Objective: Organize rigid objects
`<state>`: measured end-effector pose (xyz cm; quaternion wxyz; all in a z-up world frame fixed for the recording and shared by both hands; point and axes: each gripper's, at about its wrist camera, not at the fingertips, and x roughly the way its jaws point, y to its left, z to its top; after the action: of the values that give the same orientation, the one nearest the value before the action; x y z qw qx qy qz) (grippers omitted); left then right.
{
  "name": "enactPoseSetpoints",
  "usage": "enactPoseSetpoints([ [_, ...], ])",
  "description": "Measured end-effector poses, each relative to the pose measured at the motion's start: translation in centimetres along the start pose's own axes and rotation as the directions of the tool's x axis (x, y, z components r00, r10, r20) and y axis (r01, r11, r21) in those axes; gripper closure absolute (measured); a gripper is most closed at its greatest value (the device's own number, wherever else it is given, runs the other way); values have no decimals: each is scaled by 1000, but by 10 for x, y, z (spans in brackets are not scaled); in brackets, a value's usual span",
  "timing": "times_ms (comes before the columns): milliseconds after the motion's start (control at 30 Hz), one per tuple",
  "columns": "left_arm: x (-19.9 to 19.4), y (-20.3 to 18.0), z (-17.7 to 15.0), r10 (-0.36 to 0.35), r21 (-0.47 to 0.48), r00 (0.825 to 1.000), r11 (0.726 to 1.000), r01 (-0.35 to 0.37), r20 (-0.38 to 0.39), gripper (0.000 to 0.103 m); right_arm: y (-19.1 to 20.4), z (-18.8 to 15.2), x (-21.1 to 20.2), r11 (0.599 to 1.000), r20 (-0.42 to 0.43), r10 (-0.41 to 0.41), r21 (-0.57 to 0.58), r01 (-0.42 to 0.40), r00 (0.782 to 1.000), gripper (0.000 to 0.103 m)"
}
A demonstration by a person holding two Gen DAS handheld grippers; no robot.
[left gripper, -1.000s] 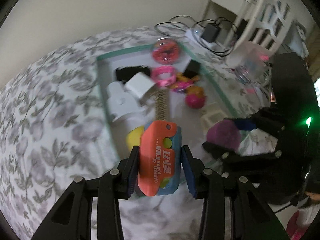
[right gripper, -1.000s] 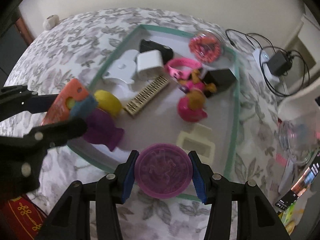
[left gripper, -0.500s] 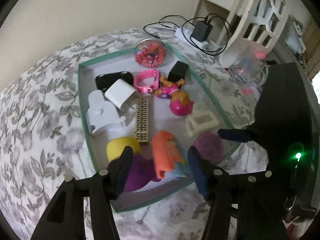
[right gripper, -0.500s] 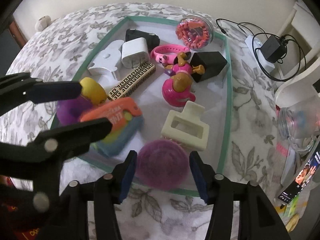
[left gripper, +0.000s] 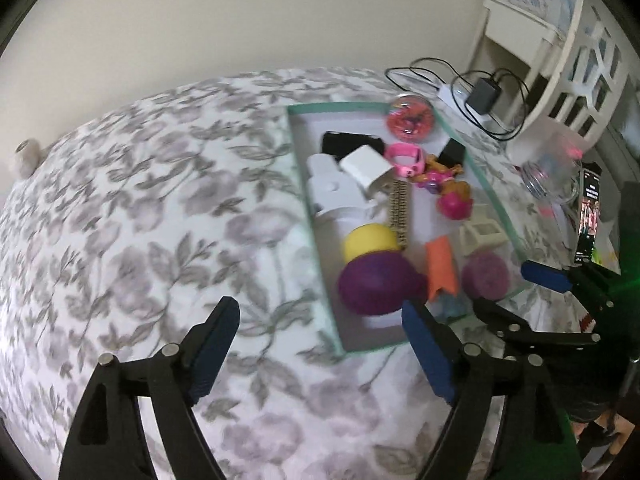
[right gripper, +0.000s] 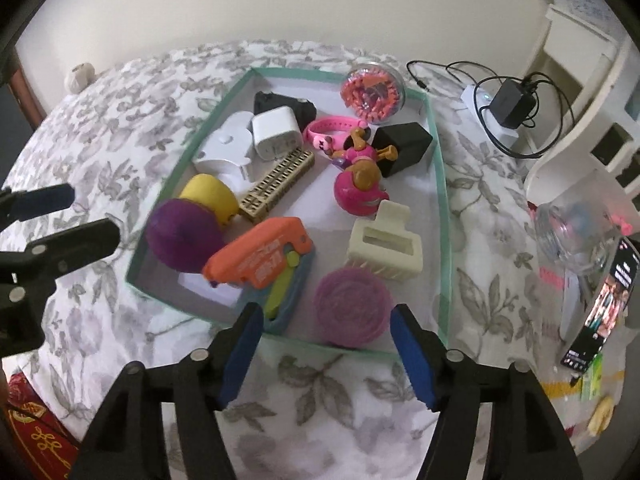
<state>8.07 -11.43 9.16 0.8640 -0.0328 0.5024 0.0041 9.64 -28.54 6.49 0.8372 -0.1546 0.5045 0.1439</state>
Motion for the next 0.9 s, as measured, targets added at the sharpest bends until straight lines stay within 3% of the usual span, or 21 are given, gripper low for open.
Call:
enactPoseSetpoints([
  [267,-19,21,-23,17,-43,999,999,-16,31,16,11,-16,-19,999,61,13,29,-15,998,18],
  [367,-24,28,-27,33,-68,999,997,-30,43,0,13,-21,-25,999,86,12,47,-16,996,9],
  [433,-30,33,-28,38,-83,997,996,-33,62,0,13,-24,-29,998,98,11,54,-17,995,0],
  [900,-41,53,-40,87,-106,993,991,-79,76,0,19,-36,-47,992,171,16,123,-37,985,0],
])
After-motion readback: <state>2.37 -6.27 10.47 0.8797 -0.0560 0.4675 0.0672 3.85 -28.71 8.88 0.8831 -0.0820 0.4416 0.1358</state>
